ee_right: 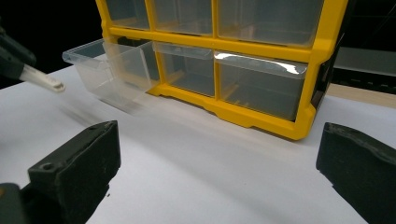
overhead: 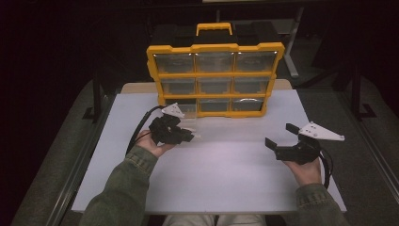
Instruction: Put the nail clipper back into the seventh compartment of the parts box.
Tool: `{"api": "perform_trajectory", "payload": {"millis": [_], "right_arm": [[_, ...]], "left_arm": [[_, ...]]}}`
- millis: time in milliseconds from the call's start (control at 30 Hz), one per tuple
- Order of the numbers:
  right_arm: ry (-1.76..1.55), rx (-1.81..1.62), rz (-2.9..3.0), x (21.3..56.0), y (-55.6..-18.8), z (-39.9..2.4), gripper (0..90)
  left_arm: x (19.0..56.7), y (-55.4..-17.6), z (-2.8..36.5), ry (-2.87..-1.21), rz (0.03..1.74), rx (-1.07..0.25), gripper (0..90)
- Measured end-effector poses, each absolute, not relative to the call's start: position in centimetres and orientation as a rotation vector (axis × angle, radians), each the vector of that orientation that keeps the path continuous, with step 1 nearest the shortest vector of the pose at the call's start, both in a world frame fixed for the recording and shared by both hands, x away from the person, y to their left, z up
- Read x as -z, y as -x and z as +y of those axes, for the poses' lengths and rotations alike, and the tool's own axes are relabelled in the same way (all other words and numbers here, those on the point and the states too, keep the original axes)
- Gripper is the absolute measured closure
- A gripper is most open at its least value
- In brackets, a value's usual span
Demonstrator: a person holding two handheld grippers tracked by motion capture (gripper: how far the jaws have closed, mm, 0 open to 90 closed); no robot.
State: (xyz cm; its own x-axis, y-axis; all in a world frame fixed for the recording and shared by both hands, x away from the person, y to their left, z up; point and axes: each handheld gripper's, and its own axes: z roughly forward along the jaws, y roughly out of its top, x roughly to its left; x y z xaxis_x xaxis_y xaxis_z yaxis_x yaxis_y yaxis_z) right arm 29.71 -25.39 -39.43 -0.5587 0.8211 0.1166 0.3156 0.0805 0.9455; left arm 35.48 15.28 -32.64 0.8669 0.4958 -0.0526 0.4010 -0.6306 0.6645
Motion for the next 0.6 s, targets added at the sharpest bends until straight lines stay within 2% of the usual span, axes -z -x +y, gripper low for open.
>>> {"api": "perform_trajectory", "payload": {"millis": [600], "right_arm": [[-1.121,-1.485,1.919,39.5,-29.7,-25.4,0.0]], "left_arm": [[30.0,-37.4,16.4,-2.261,0.677,-0.23,77.4]]}}
